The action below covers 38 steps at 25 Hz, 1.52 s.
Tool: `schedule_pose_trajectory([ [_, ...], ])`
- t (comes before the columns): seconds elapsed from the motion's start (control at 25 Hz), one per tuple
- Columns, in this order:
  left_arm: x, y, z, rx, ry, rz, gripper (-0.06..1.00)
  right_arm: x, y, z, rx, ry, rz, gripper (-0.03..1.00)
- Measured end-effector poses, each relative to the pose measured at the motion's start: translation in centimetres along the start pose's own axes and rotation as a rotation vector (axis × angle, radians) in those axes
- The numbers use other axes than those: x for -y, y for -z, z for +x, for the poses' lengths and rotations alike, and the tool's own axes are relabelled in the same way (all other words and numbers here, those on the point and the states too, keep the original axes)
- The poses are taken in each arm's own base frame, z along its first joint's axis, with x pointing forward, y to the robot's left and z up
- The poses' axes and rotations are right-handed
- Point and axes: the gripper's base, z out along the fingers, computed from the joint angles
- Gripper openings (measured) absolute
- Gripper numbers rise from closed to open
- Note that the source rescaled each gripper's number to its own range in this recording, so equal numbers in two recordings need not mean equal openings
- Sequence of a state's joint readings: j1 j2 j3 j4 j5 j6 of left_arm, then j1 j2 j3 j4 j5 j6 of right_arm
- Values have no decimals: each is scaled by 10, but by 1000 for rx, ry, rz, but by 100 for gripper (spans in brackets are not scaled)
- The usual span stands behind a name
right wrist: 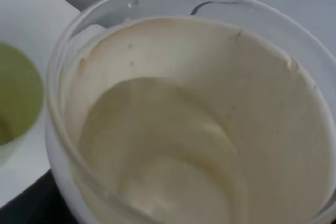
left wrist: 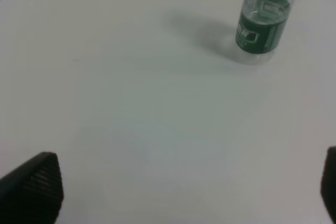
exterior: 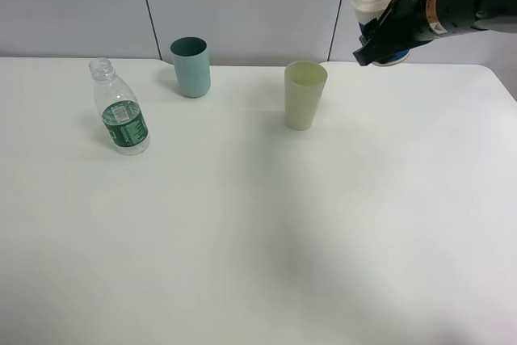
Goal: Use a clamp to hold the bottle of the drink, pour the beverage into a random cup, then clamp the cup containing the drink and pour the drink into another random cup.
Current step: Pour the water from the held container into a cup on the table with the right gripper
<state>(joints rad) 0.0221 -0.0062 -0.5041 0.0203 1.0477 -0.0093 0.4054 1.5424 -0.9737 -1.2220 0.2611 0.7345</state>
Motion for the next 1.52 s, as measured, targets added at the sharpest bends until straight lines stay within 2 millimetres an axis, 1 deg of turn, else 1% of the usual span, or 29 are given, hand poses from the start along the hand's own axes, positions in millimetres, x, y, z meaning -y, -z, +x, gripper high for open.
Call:
schedule_pose_trajectory([
  [0.36, 0, 0, 0, 0, 0, 0, 100, -12, -16, -12, -3, 81, 1, 0],
  [0.52, 0, 0, 0, 0, 0, 0, 100, -22, -25, -20, -3, 119, -4, 0],
  [0.68, 0, 0, 0, 0, 0, 0, 100, -28, -25, -27, 20, 162, -6, 0],
  [0.96, 0, 0, 0, 0, 0, 0, 100, -22, -24, -25, -11, 276, 53, 0],
  [1.52, 0, 0, 0, 0, 0, 0, 100, -20, -25, -28, 9, 470, 91, 0],
])
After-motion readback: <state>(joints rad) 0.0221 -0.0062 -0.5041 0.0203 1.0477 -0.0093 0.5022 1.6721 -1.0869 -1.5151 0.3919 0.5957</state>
